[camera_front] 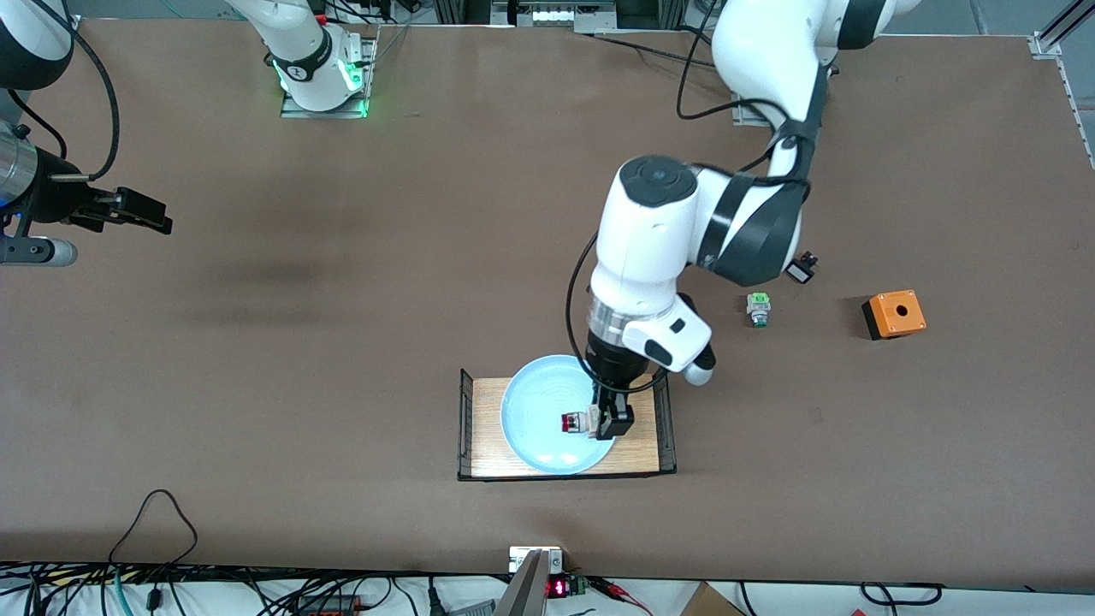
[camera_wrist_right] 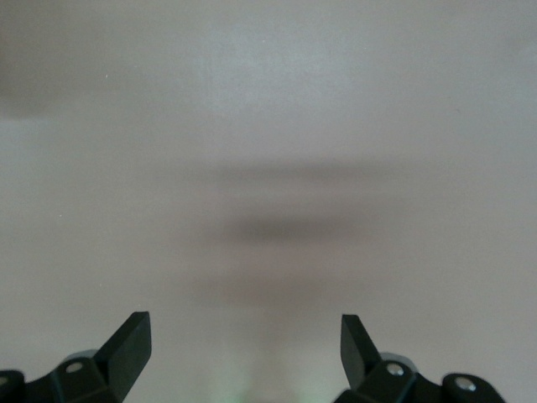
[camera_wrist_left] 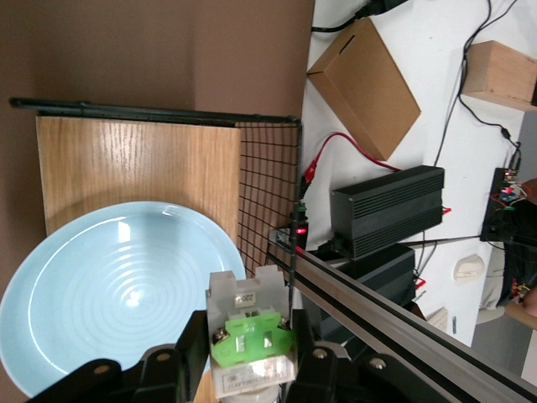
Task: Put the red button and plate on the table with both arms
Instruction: 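Lift the button off the plate with the left gripper while the right gripper advances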
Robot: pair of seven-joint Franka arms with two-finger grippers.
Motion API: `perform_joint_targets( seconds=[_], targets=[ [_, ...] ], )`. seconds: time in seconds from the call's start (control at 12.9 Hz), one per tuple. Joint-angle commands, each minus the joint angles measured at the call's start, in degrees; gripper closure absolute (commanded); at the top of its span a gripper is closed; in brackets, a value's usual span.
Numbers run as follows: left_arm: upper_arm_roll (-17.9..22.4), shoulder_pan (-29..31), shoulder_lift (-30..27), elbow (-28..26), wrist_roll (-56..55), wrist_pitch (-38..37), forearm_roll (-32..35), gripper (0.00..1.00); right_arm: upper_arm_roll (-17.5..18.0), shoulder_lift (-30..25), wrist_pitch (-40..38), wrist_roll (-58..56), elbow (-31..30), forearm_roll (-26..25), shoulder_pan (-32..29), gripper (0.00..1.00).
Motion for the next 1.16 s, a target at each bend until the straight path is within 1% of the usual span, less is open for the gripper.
perform_joint_targets(
  seconds=[0.0, 0.16, 0.23, 0.31, 0.39, 0.54, 0.7, 0.93, 1.09],
  targets=[
    [0.14, 1.22, -3.61, -1.32, 6.82, -3.46, -0.45, 0.90, -0.03, -0.09, -0.89, 3.32, 0.80, 4.78, 1.11, 0.00],
    [-0.39, 3.50, -5.45, -1.67, 16.73, -5.05, -0.81, 0.93, 0.05, 0.00, -0.19, 14.02, 0.97, 9.79, 2.06, 0.00],
    [-0.39, 4.21, -5.89, -2.63, 20.96, -6.36, -1.68, 0.95, 0.05, 0.17, -0.10, 18.68, 1.84, 10.86, 4.60, 0.00],
    [-0.56, 5.52, -6.42, -3.25, 26.48, -7.33, -2.30, 0.96, 0.05, 1.48, -0.01, 22.56, 3.33, 10.52, 7.58, 0.00],
    [-0.65, 6.49, -7.21, -5.26, 33.93, -8.47, -3.96, 0.97, 0.05, 2.53, 0.34, 24.68, 4.39, 10.17, 9.87, 0.00],
    [-0.56, 9.12, -9.75, -10.08, 46.69, -8.74, -10.19, 0.97, 0.05, 4.12, 4.62, 25.23, 4.67, 10.34, 12.52, 0.00],
    [-0.57, 10.97, -13.61, -16.76, 57.16, -8.83, -11.79, 0.98, -0.03, 5.79, 8.42, 26.02, 4.67, 10.25, 16.29, 0.00],
    [-0.57, 14.05, -15.91, -22.31, 69.21, -9.01, -13.46, 0.98, 0.05, 7.20, 9.40, 35.05, 4.75, 10.78, 19.38, 0.00],
    [-0.57, 15.89, -17.49, -26.88, 78.26, -9.01, -14.25, 0.98, -0.03, 9.74, 12.89, 40.41, 5.10, 10.26, 23.94, 0.00]
  ],
)
